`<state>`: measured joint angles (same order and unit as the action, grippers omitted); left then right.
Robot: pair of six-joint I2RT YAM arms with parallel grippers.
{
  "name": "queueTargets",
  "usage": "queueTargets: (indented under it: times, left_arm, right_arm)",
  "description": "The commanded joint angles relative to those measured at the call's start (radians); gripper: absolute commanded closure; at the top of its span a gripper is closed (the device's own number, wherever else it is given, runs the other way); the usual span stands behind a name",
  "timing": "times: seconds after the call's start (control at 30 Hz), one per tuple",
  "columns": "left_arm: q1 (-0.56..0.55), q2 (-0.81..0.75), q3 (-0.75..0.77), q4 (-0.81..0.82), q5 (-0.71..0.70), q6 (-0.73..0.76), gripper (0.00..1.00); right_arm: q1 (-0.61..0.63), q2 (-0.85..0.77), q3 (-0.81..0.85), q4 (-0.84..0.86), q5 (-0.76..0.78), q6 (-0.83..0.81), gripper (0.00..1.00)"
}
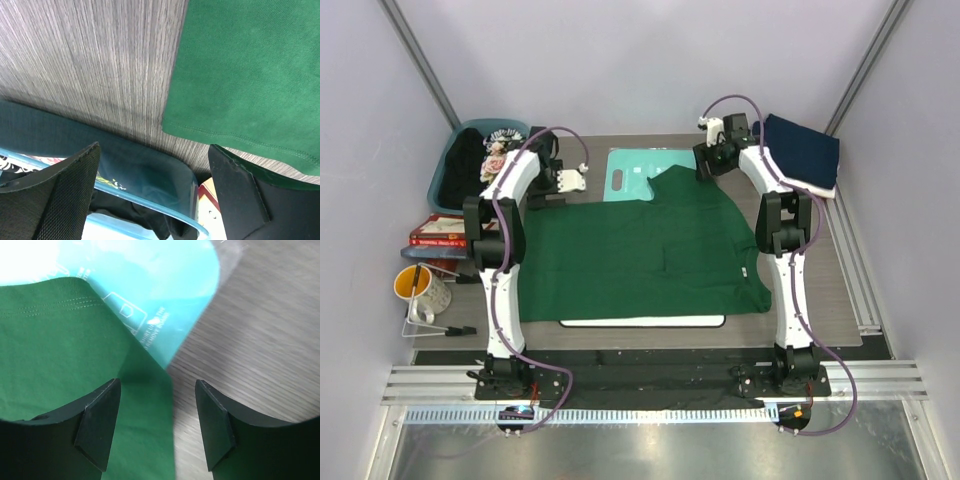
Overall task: Fold and stack the t-shirts
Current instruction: Grap the side of the flattened tshirt furthest away from the robot with both arms
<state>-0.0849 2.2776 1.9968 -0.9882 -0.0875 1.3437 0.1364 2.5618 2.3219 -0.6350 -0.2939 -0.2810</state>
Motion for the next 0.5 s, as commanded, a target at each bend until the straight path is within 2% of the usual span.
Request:
queueTargets:
  times: [0.0, 0.1, 0.2, 0.33, 0.47]
  left_arm:
    - [-0.001, -0.010, -0.027, 0.006, -0.020, 0.006, 0.12]
    - [-0.001, -0.010, -0.052, 0.016, -0.035, 0.014, 0.14]
    - [-0.001, -0.006, -0.058, 0.017, -0.038, 0.018, 0.15]
    - [0.001, 0.008, -0.067, 0.019, -0.044, 0.020, 0.22]
    - [0.001, 0.029, -0.084, 0.042, -0.060, 0.038, 0.28]
  right_arm:
    - [0.011, 0.029, 0.080, 0.040, -0.091, 0.065, 0.34]
    - [0.019, 0.050, 0.094, 0.043, -0.102, 0.065, 0.35]
    - [0.020, 0.058, 0.099, 0.047, -0.111, 0.059, 0.41]
    - [0.022, 0.051, 0.087, 0.044, -0.120, 0.049, 0.67]
    - [0.023, 0.032, 0.068, 0.035, -0.117, 0.028, 0.79]
